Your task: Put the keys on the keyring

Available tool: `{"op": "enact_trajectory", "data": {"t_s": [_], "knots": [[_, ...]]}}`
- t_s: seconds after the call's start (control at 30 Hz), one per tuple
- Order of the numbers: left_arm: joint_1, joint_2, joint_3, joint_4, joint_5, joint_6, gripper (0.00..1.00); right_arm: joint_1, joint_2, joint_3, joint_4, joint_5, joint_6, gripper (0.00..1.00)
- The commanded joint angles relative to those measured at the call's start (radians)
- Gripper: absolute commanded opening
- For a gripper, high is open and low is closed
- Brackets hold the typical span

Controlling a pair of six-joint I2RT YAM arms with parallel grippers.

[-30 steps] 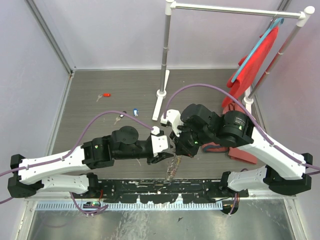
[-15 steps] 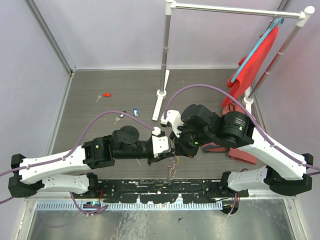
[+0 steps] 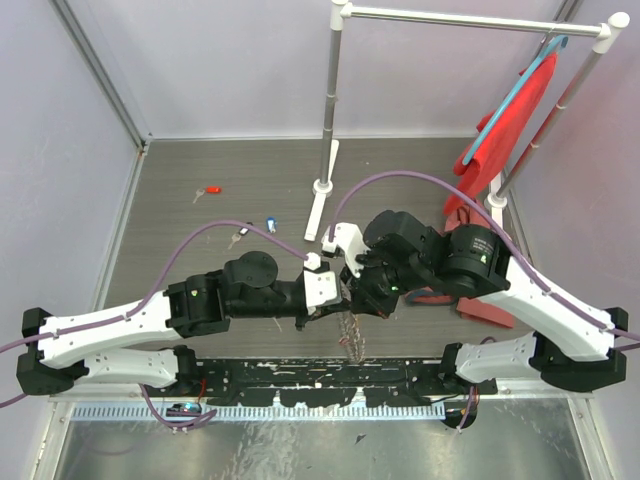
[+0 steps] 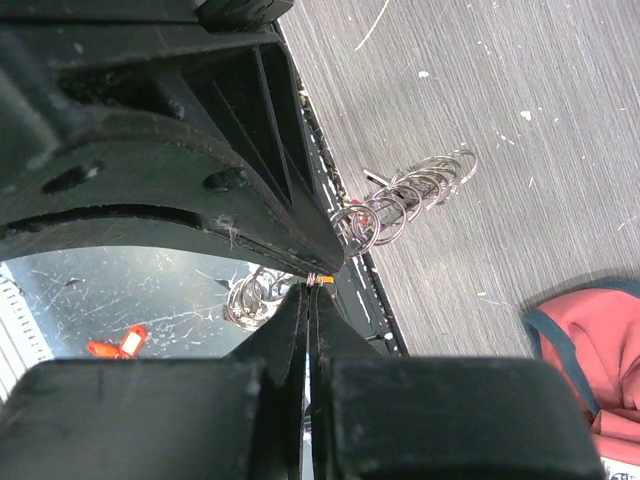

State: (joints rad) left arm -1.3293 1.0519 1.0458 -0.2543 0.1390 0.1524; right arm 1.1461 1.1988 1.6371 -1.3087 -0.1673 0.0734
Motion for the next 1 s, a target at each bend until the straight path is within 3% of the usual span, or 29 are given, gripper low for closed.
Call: {"op": "enact_trajectory", "data": {"t_s": [0.0, 0.17, 0.27, 0.37, 0.63, 0.97], "knots": [[-0.003, -0.002, 0.039, 0.028, -0.006, -0.019, 0.00, 0.002, -0.053, 0.001, 0.120, 0.022, 0.001, 0.01], [-0.002, -0.027, 0.019, 0.045, -0.045, -0.051, 0.00, 0.001, -0.108, -0.038, 0.237, 0.055, 0.039, 0.02], [-0.003, -0.051, -0.005, 0.073, -0.079, -0.068, 0.00, 0.002, -0.156, -0.076, 0.322, 0.124, 0.085, 0.22], [-0.002, -0.077, -0.032, 0.097, -0.111, -0.083, 0.00, 0.002, -0.221, -0.119, 0.405, 0.241, 0.155, 0.31], [-0.002, -0.155, -0.118, 0.215, -0.211, -0.142, 0.00, 0.001, -0.431, -0.345, 0.638, 0.372, 0.367, 0.35], [-0.002, -0.184, -0.178, 0.295, -0.401, -0.208, 0.00, 0.001, -0.434, -0.417, 0.706, 0.375, 0.512, 0.43]]}}
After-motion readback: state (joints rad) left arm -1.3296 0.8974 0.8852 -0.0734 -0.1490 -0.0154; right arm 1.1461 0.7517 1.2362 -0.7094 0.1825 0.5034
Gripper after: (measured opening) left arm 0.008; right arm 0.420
